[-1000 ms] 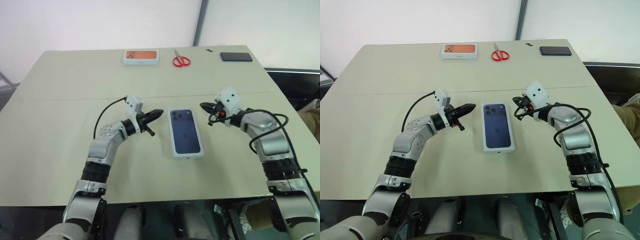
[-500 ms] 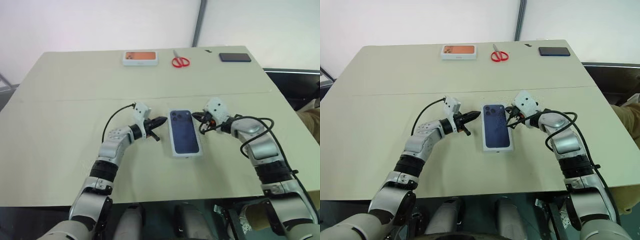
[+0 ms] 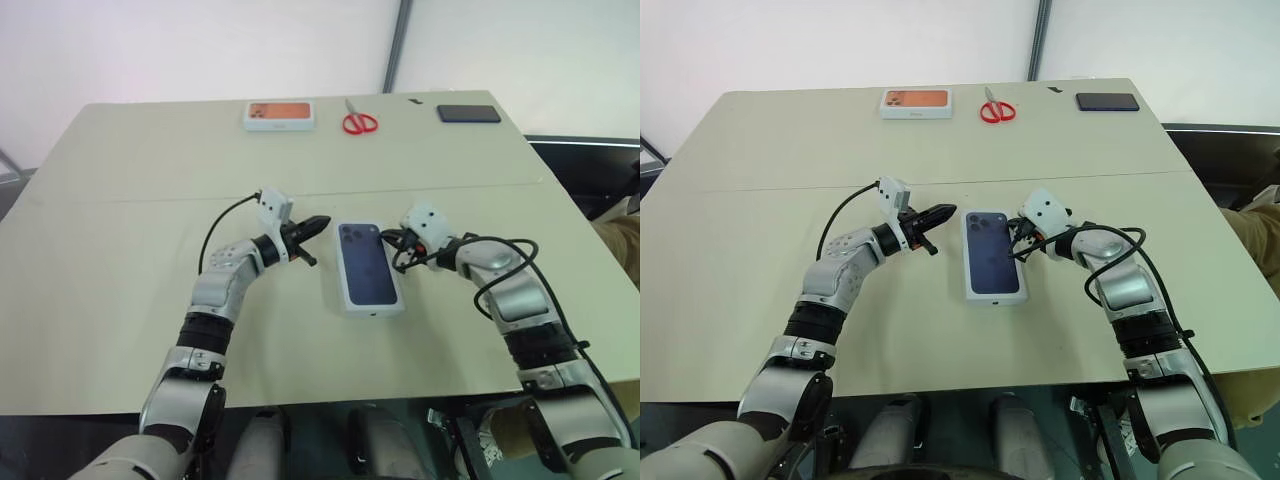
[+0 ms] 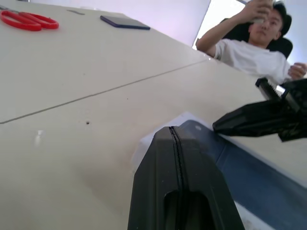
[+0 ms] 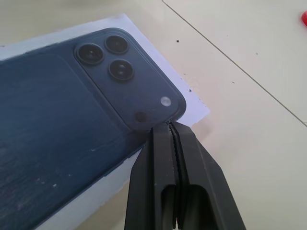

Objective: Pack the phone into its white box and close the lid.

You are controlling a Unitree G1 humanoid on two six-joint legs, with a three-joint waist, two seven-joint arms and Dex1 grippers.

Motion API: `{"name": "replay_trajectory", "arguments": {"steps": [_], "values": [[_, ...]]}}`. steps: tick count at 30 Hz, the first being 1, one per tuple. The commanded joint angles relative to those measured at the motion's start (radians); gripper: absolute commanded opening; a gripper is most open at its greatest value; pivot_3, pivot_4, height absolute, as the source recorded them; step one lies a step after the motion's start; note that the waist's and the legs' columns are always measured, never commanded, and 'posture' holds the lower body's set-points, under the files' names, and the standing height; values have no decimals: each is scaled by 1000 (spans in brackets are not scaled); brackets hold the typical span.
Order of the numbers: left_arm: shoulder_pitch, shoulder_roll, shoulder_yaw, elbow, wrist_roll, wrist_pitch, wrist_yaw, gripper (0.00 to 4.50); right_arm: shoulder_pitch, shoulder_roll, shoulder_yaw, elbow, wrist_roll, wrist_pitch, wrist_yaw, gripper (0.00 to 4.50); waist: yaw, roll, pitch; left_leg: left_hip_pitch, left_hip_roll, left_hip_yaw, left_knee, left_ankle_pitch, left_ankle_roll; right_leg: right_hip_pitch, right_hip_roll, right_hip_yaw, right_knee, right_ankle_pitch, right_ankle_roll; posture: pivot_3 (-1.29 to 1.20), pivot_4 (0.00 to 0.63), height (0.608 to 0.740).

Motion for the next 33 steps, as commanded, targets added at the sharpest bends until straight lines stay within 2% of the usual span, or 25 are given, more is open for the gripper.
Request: {"name": "replay_trajectory", "arguments": {"steps": [1,7,12,19,23,26,32,33], "values": [[-24,-17,-8,-55,-19,4,-13,0,-35,5,-57,-48,70,23,29,42,2,0,0,0,0,0,0,0,0,0,0,0,0,0,0,0,150,740],[5,-22,-74,-54,2,35,-70,0,-1,-26,-36,-62,68,21,74,42,3,0,0,0,0,0,0,0,0,0,0,0,0,0,0,0,150,740],[55,23,-159,-31,99,15,-68,0,56,-41,3,-44,13,8,64,42,-2,0,0,0,0,0,0,0,0,0,0,0,0,0,0,0,150,740],[57,32,-144,-35,92,24,-62,0,53,-25,-10,-58,27,16,66,42,2,0,-1,7,0,0,-1,0,0,7,0,0,-1,0,0,0,150,740],[56,40,-107,-64,45,72,-70,0,47,-19,-57,-75,106,68,96,42,1,0,-1,7,0,0,-1,0,0,7,0,0,-1,0,0,0,150,740],[38,66,-42,-104,-3,115,-53,770,29,-8,-102,-105,172,91,107,786,-2,0,0,7,0,0,-1,0,0,7,0,0,-1,0,0,0,150,740],[44,180,7,-182,19,65,-58,3732,27,-15,-120,-123,200,65,123,3822,0,0,0,4,0,-1,-1,0,0,4,0,0,0,0,0,0,150,740],[61,202,8,-195,22,52,-68,4156,37,-19,-118,-129,201,56,132,3831,0,0,0,4,0,-1,-1,0,0,4,0,0,0,0,0,0,150,740]]}}
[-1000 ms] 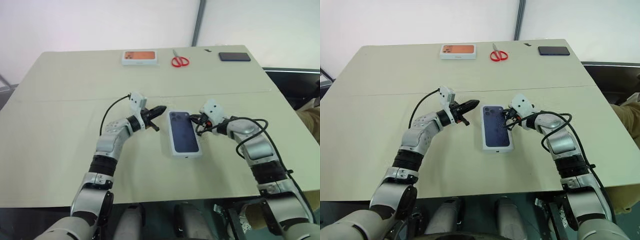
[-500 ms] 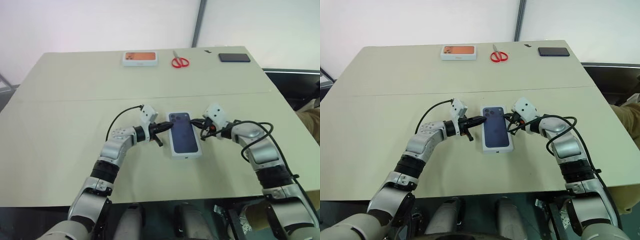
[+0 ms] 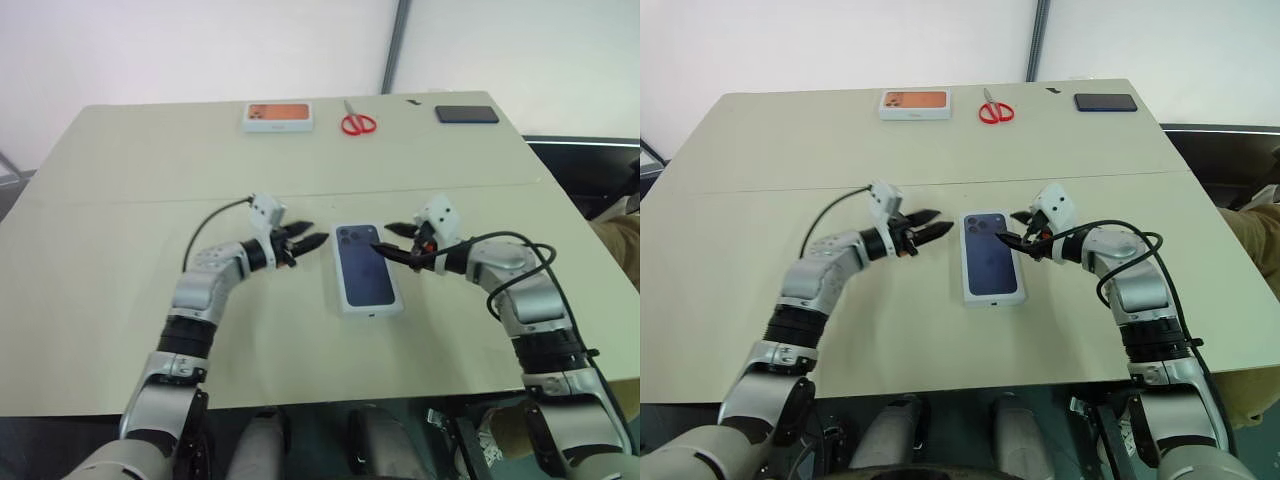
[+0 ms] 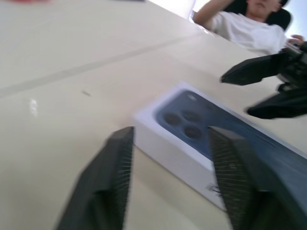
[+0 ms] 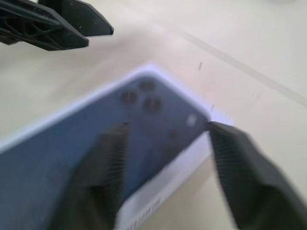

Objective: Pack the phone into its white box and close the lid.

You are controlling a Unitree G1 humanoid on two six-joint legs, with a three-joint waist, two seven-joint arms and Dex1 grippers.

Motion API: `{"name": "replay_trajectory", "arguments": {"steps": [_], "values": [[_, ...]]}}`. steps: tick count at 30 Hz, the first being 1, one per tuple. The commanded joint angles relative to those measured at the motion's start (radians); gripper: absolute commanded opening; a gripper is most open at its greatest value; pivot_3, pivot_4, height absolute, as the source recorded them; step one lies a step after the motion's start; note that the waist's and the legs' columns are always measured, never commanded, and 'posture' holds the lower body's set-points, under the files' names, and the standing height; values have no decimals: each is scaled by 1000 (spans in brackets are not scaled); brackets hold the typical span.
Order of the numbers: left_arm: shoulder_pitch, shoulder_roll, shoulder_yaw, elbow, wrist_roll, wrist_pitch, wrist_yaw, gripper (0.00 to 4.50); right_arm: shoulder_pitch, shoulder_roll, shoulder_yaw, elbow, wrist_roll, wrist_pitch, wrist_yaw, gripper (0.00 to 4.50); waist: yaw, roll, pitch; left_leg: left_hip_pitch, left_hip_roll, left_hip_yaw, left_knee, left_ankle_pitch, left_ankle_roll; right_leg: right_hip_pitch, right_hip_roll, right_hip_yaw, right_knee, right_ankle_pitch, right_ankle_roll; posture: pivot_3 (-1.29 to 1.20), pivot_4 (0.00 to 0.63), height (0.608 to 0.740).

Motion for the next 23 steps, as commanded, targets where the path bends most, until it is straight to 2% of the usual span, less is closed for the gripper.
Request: {"name": "replay_trajectory", "arguments": {"steps": [1,4,13,19,23], "values": [[51,66,26,-84,4,-62,-37,4390,24,-18,-11,-54,19,-40,33,3831,0,0,0,0,0,0,0,0,0,0,0,0,0,0,0,0,150,740],[132,118,72,-163,-56,-18,-57,4390,70,-40,-8,-84,0,-88,47,3831,0,0,0,0,0,0,-1,0,0,0,0,0,-1,0,0,0,150,740],[397,301,216,-301,-96,-25,-86,4390,187,-123,-134,-184,116,-38,84,3831,2,0,0,-1,1,0,-1,0,0,-1,-1,0,-2,0,0,0,150,740],[530,356,329,-313,-128,-51,-94,4390,303,-225,-215,-202,162,-56,161,3831,5,0,0,-1,1,0,-1,0,0,0,-2,0,-3,0,-1,0,150,740],[562,363,366,-310,-158,-61,-115,4390,337,-262,-242,-195,171,-73,195,3831,5,0,0,-1,1,1,-1,0,0,0,-2,0,-4,-2,-4,0,150,740]]}}
